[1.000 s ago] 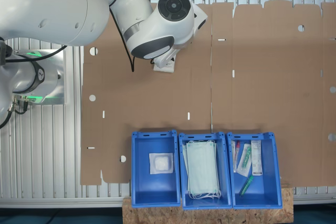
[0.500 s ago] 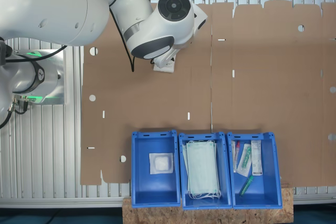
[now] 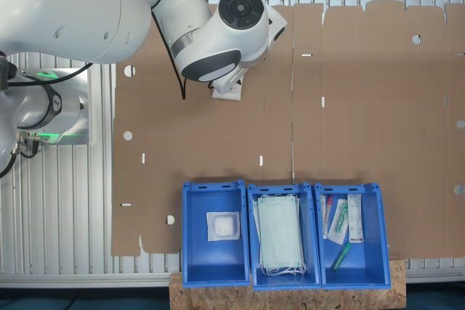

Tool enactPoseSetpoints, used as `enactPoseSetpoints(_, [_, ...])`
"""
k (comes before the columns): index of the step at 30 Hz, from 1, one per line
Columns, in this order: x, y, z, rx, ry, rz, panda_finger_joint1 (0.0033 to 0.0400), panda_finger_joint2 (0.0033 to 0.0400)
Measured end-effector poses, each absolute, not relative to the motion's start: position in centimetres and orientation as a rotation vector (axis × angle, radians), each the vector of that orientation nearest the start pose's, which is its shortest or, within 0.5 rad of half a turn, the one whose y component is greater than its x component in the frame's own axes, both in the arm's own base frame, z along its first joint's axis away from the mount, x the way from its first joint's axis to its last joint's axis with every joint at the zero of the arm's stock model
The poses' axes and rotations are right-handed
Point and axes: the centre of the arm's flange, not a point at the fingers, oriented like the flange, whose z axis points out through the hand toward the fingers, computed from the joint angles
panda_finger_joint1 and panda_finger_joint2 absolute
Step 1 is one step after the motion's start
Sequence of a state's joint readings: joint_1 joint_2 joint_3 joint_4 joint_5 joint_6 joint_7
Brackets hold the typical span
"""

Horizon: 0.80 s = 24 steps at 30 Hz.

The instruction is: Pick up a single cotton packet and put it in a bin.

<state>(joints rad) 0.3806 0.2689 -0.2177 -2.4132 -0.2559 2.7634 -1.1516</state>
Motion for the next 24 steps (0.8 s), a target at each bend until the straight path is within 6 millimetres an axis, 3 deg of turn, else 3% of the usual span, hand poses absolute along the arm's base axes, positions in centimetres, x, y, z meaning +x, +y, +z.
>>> enactPoseSetpoints(10, [49.1, 8.8, 20.7, -2.357, -2.330, 0.026, 0.0400, 0.0400])
enactPoseSetpoints(24, [46.5, 8.8, 21.0, -2.274, -2.380, 0.043, 0.0400, 0.0400])
